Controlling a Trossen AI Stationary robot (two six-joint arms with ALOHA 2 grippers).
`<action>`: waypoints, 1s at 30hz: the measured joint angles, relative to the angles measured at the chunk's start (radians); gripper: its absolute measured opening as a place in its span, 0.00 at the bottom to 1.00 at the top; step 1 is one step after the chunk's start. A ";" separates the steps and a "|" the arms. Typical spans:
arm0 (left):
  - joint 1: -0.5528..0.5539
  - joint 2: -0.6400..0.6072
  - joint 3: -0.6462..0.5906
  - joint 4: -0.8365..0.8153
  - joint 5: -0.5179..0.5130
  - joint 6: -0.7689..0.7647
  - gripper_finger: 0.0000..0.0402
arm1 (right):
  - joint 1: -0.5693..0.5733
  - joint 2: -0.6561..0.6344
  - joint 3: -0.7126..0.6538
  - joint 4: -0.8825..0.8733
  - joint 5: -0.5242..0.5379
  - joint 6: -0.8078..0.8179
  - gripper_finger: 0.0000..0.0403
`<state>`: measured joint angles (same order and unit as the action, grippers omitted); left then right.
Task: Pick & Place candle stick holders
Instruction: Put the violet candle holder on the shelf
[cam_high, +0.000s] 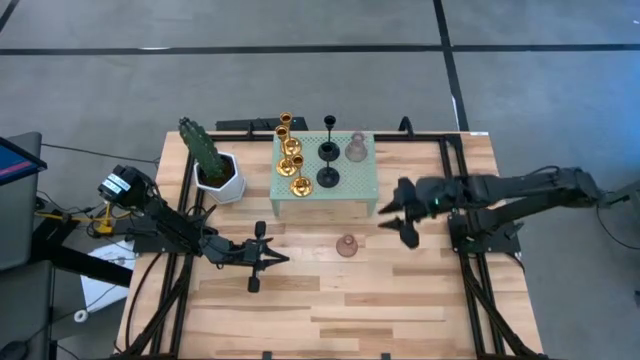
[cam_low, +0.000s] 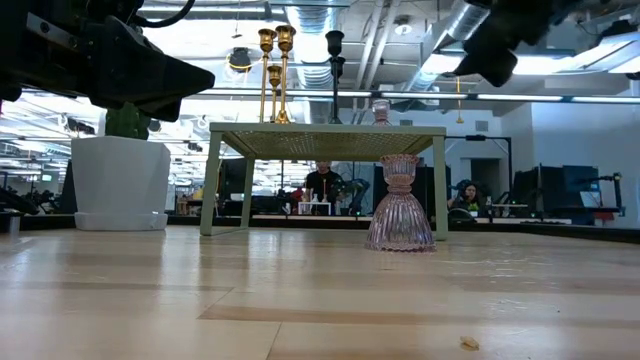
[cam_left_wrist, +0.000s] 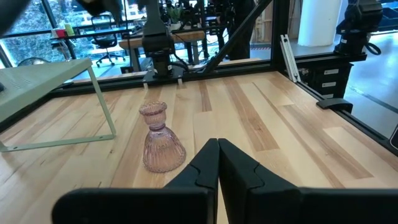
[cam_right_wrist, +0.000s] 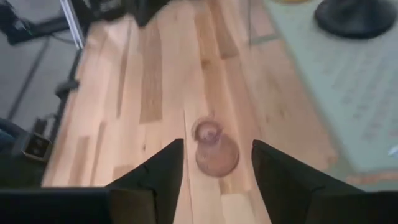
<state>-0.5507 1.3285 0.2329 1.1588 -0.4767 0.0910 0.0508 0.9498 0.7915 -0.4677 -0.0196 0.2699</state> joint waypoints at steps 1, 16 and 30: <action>0.000 0.000 0.000 0.000 0.000 0.000 0.02 | 0.041 0.000 -0.013 0.007 0.039 0.016 0.44; 0.000 0.000 0.000 -0.002 0.000 0.001 0.02 | 0.427 0.053 -0.395 0.497 0.564 0.264 0.24; 0.000 0.000 0.000 -0.017 0.000 0.001 0.02 | 0.423 0.423 -0.485 0.974 0.543 0.208 0.27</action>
<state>-0.5503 1.3289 0.2329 1.1419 -0.4767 0.0921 0.4740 1.3729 0.3065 0.5061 0.5235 0.4777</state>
